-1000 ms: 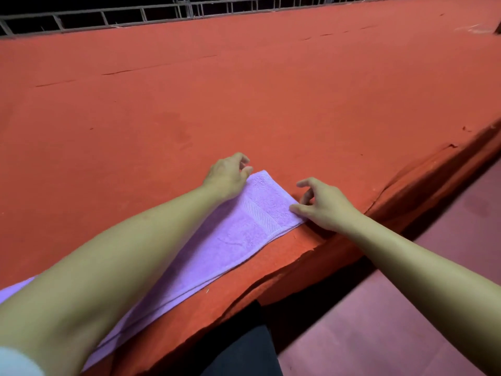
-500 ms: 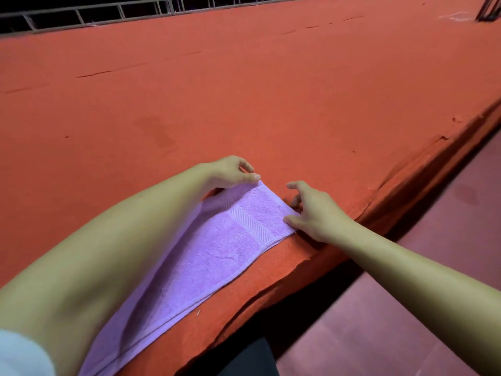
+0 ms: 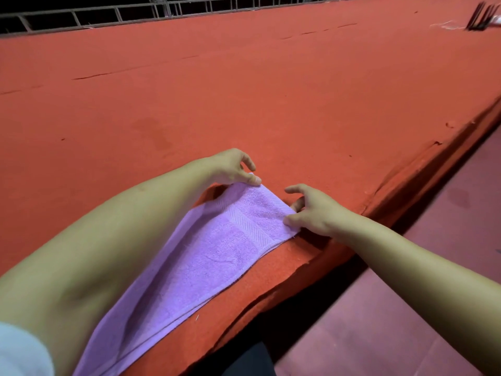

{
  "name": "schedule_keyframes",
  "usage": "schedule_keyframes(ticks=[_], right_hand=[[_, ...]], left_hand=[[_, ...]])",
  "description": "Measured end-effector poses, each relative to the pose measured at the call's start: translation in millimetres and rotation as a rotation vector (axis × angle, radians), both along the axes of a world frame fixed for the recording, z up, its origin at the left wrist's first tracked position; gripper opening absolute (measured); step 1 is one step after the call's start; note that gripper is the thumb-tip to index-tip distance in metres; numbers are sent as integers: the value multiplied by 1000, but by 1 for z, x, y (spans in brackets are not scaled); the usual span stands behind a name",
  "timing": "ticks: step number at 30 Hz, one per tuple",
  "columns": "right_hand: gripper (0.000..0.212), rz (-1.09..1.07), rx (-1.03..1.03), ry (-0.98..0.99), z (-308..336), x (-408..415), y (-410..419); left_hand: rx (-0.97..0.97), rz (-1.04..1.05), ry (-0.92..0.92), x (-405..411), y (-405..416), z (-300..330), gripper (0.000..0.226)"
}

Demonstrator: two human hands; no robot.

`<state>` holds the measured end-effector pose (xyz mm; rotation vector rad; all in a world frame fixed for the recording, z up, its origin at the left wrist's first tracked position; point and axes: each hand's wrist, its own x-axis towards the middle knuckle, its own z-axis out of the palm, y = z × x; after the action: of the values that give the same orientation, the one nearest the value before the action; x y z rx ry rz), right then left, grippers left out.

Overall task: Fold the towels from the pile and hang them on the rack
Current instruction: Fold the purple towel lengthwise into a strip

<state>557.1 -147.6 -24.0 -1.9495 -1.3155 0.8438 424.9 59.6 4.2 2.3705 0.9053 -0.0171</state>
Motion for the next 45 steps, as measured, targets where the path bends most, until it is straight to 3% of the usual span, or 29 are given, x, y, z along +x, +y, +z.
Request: schedule_keyframes(ticks=[3,6,9,15,19,25,27,30,34,45], right_hand=[[71,-41,15,150,1,3,0],[73,-75,-2,338,0,4,1],[73,-139,28,361,-2,9,6],[76,-130,111,-65,6,27,15],[75,-63,45,-380,2,35,17],[76,-71,52,-468,-8,35,13],[75,-106,88,-476,-4,34,9],[67,-113,204,-500,5,18,0],[51,75,228,-463,9,-29,-5],[38,579,290,-262,5,-205,-19]], left_hand=[[-69,9,-21,-4,8,-2,42],[-217,30,-205,-6,11,-6,42],[-288,73,-352,-4,11,-9,40],[-241,159,-448,6,17,-15,42],[-173,162,-365,22,16,-34,43],[206,253,-193,23,6,-39,52],[315,298,-225,12,3,-30,52],[238,371,-401,-19,-9,-20,41],[186,433,-466,-86,-51,-14,30],[189,637,-235,-328,-207,-16,30]])
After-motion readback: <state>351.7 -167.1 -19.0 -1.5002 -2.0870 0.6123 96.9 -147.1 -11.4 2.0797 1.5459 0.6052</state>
